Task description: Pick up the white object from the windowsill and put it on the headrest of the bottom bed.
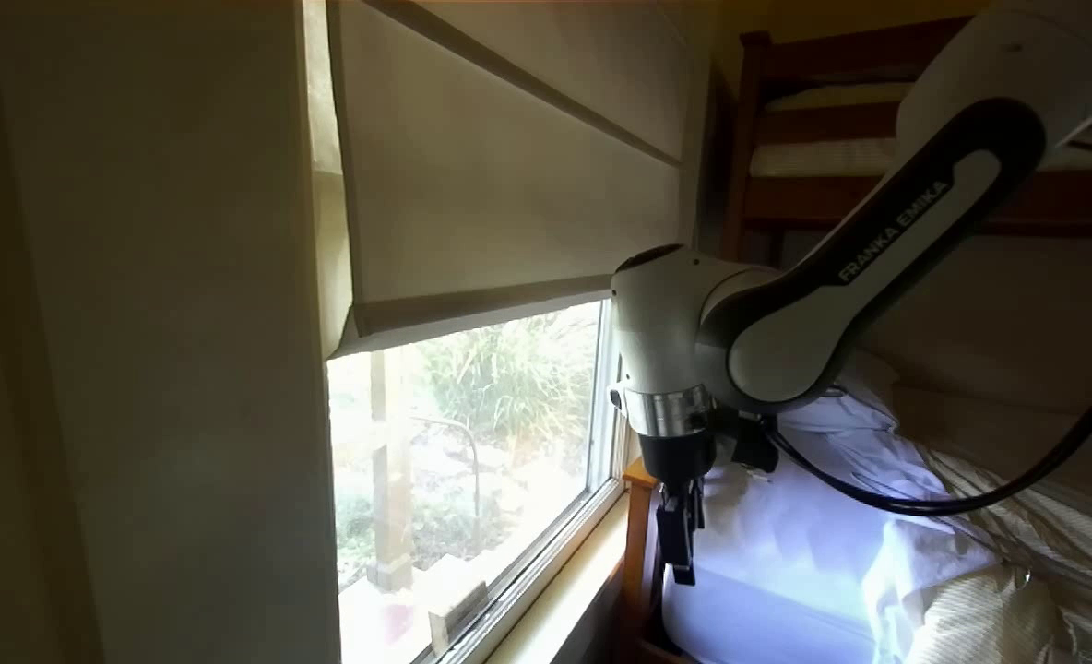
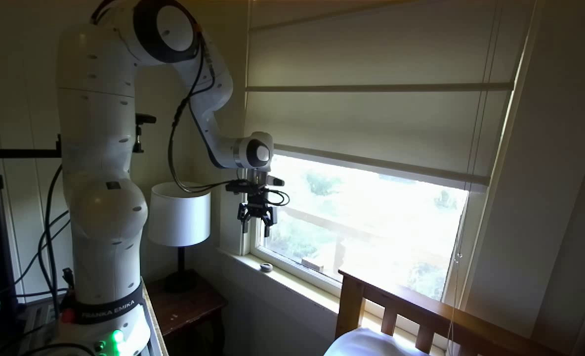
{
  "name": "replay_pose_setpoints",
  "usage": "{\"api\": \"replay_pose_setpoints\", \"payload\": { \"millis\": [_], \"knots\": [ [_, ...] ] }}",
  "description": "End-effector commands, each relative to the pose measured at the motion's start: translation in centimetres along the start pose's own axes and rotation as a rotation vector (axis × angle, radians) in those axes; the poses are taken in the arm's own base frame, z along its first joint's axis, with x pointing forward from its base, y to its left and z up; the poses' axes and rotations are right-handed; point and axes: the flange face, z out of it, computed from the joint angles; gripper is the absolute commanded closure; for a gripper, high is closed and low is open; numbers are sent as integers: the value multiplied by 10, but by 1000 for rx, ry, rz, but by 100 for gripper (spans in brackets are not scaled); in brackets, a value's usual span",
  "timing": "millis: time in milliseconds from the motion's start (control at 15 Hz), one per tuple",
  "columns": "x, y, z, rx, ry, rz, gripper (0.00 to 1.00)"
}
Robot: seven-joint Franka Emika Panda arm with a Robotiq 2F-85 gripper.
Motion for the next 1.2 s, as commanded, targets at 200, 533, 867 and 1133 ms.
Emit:
{"api": "replay_pose_setpoints", "payload": {
  "millis": [200,533,867,1133],
  "knots": [
    [19,7,12,27,-7,16,0],
    [89,-12,36,45,-2,30,0],
    [143,-78,61,61,-18,51,0],
    [137,-91,93,89,-41,202,0]
  ]
}}
